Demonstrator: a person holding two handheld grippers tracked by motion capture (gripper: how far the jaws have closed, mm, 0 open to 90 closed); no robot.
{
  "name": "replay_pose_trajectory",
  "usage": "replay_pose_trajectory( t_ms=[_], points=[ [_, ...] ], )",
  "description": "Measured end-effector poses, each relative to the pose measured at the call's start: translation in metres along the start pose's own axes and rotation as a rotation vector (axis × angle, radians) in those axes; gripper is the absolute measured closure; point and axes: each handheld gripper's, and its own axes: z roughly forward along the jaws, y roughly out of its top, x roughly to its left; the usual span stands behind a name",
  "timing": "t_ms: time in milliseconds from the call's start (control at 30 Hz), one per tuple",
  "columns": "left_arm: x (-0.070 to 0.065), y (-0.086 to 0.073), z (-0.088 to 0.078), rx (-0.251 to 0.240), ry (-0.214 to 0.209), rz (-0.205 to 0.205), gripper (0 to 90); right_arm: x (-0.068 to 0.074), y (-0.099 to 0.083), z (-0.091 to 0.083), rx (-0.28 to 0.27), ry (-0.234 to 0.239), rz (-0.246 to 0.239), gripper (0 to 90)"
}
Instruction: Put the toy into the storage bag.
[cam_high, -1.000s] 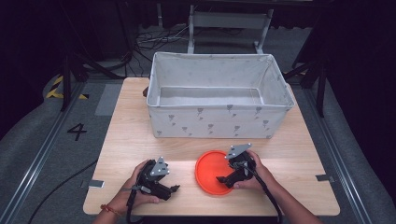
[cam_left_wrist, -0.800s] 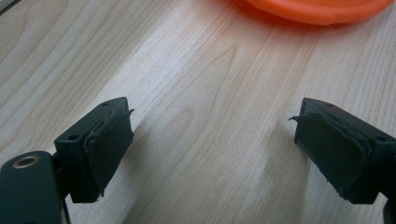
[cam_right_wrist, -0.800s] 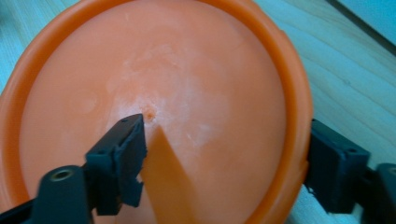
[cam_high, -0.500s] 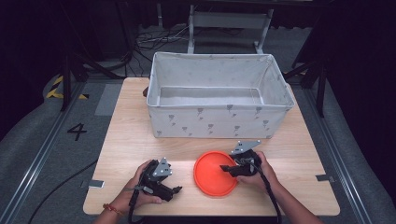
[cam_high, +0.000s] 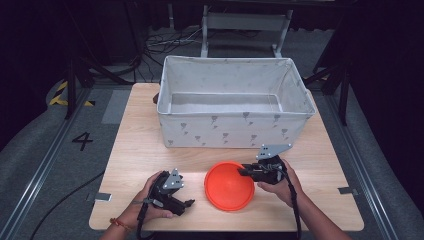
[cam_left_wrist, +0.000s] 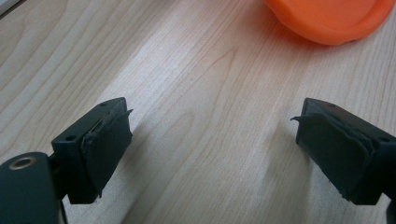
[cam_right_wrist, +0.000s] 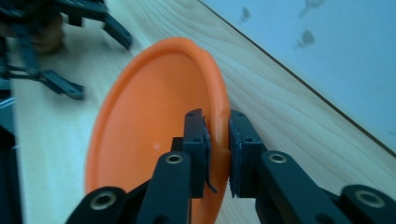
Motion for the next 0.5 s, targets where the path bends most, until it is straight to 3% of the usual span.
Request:
replay_pose_trajectory(
  t_ms=[233, 500],
  points=[
    [0.001, -0.001, -0.001, -0.001, 0.005, -0.004, 10.5, 0.016, 0.015, -0.010, 0.015, -0.019, -0.088, 81.8],
    [0.004, -0.003, -0.002, -0.005, 0.006, -0.010, 10.6, 0.025, 0.026, -0.022, 0.029, -0.088, -0.191, 82.0]
  ],
)
